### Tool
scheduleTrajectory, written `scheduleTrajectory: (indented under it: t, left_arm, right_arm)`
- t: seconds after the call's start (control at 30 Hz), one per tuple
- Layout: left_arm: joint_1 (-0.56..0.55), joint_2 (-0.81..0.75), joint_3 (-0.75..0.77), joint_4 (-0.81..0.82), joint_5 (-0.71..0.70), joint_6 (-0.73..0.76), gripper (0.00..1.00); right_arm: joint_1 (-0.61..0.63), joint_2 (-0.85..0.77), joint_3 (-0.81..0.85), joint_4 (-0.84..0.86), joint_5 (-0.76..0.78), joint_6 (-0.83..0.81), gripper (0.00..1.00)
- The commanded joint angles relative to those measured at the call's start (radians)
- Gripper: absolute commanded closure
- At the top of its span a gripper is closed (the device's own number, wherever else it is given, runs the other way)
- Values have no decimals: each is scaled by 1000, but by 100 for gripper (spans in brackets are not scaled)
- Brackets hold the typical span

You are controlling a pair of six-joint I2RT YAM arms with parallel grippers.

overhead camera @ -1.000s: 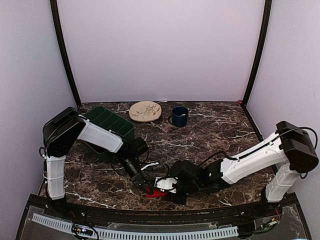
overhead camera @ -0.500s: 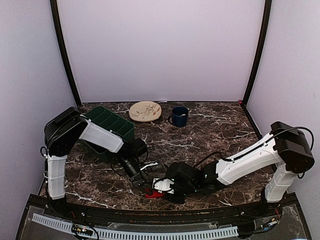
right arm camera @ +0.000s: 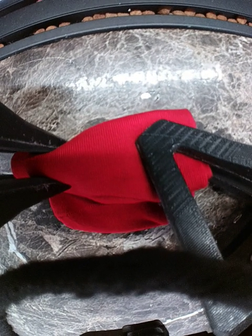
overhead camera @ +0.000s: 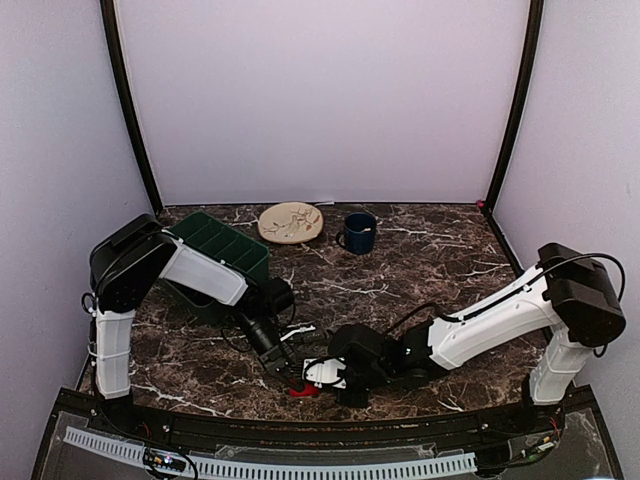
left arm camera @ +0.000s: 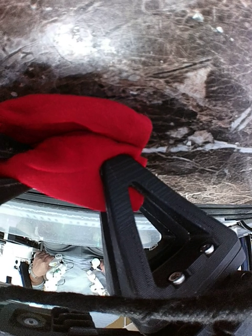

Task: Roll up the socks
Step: Roll the sock at the center of the board.

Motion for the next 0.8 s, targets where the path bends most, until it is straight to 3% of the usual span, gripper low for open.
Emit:
scheduleTrajectory:
  t: [0.0,0.27,0.77]
  left_arm:
    - [0,12,7,-30,-40,11,88]
    - [4,-18,-3,-16,-89,-16,79]
    - [61,-133,-46,34,-148,-83,77]
  right_arm:
    - [0,31,38,-25,-62,-3,91]
    - [-22,34,37,-59,-112,15,96]
    - [-81,54,72,-115,-213,48,98]
